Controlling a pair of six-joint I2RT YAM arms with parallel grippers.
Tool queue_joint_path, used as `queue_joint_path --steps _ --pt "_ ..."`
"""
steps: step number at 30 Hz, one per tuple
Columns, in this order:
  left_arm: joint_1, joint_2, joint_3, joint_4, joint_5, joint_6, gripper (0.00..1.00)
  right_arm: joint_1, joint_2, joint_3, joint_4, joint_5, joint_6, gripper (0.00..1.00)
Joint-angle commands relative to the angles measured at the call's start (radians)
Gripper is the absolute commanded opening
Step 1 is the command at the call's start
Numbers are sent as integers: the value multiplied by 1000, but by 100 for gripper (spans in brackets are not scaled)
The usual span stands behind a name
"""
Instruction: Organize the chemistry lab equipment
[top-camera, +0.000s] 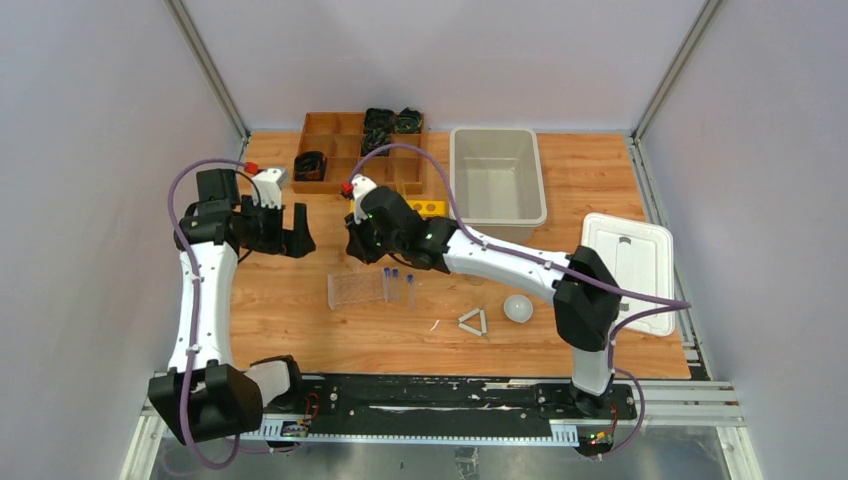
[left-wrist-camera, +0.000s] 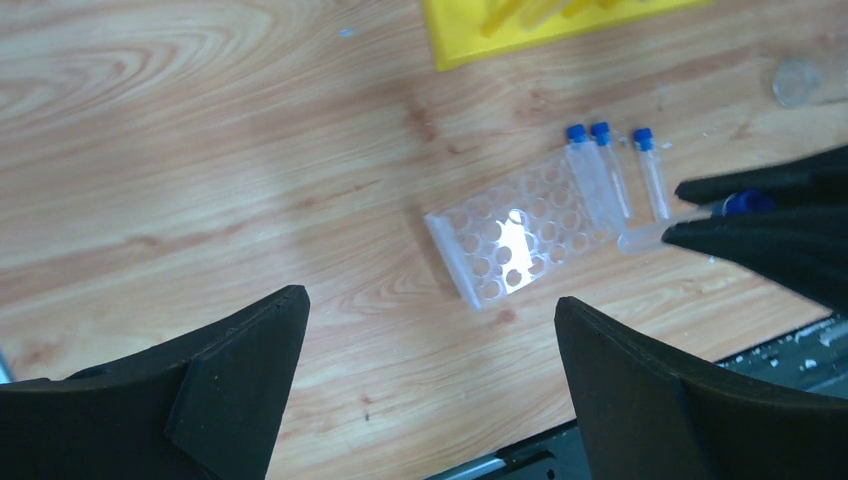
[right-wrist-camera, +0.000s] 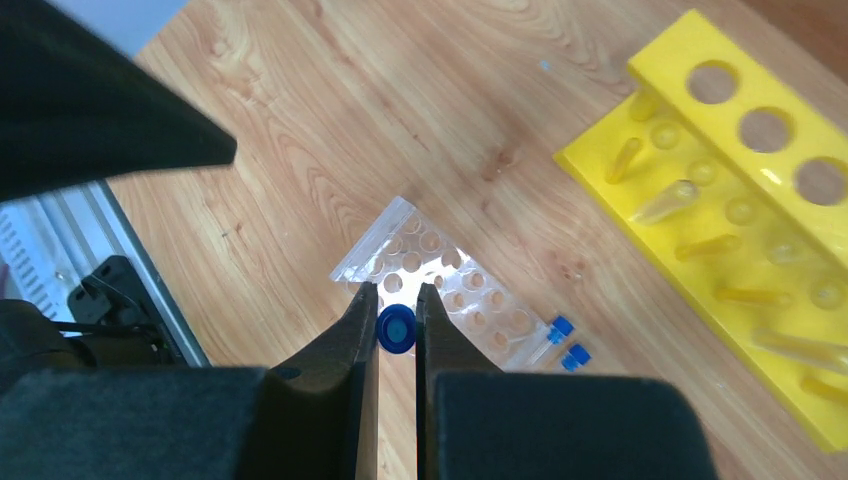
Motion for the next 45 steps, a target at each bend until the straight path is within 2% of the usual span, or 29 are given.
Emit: queue_joint_path --steps 1,10,18,33,45 --pt "72 4 23 35 -45 -22 100 46 68 11 110 15 -67 0" --pt "136 34 16 35 -17 2 100 86 199 32 275 31 -139 0" --pt "148 39 18 35 12 6 100 96 264 41 337 43 -162 0" --pt "150 27 20 34 14 8 100 99 311 60 336 43 -183 0" --pt "151 25 28 33 13 8 100 99 326 38 336 105 -209 0"
